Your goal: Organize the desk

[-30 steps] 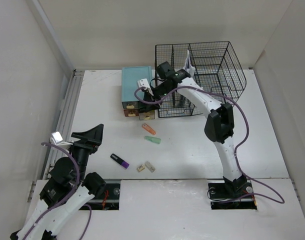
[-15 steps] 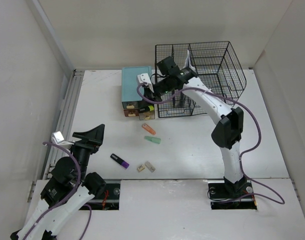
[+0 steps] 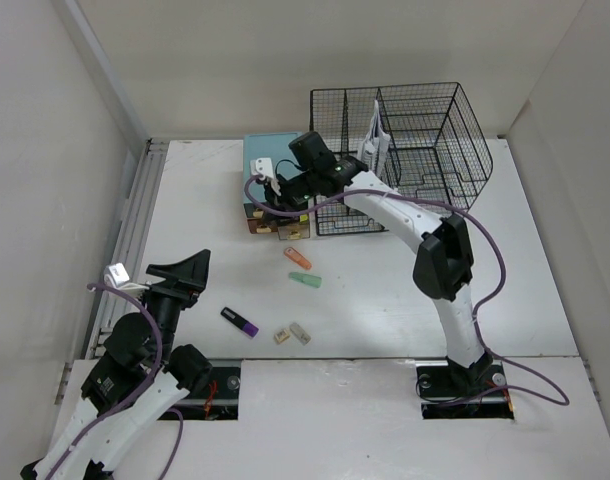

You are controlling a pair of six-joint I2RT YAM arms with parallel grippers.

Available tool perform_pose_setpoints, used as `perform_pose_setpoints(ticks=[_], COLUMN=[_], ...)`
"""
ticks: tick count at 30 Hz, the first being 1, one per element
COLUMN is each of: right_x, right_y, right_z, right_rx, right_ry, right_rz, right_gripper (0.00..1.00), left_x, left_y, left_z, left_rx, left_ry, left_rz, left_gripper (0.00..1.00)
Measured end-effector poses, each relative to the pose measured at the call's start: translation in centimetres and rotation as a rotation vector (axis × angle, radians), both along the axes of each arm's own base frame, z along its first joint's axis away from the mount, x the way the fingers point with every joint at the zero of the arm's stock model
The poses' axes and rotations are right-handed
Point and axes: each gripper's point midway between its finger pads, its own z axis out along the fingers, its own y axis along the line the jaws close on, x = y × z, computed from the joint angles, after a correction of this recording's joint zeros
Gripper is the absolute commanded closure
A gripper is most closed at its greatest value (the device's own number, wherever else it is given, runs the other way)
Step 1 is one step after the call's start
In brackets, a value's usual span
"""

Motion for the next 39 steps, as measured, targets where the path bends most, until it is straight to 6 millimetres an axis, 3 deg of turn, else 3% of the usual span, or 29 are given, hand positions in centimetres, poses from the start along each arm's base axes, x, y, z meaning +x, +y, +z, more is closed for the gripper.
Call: perform_pose_setpoints(ticks=[7, 18, 26, 33, 39], right_x=[1.9, 2.3, 2.1, 2.3, 0.6], right_y=[0.0, -0.3, -1.4, -1.6, -1.7], right_z=[-0.6, -1.4, -3.8, -3.4, -2.2], right_rx=[-0.026, -0.053, -0.104, -0.095, -0.078], right_ry=[-0.009, -0.002, 0.033, 0.027, 0.058], right_rz=[-0.101, -0.135, -0.150, -0.147, -0.063], right_gripper=[1.00, 1.00, 1.00, 1.00, 0.93], left_x=[0.0, 0.0, 0.0, 0.0, 0.0], left_y=[0.1, 0.1, 0.1, 0.1, 0.1], left_z=[-0.3, -0.5, -0.7, -0.8, -0.8], left_rx=[0.008, 0.013, 0.016, 0.016, 0.015], left_ry=[0.010, 0.014, 0.022, 0.026, 0.025], left_rz=[0.005, 0.005, 0.005, 0.005, 0.005], left_gripper=[0.26, 0.26, 0.26, 0.26, 0.26])
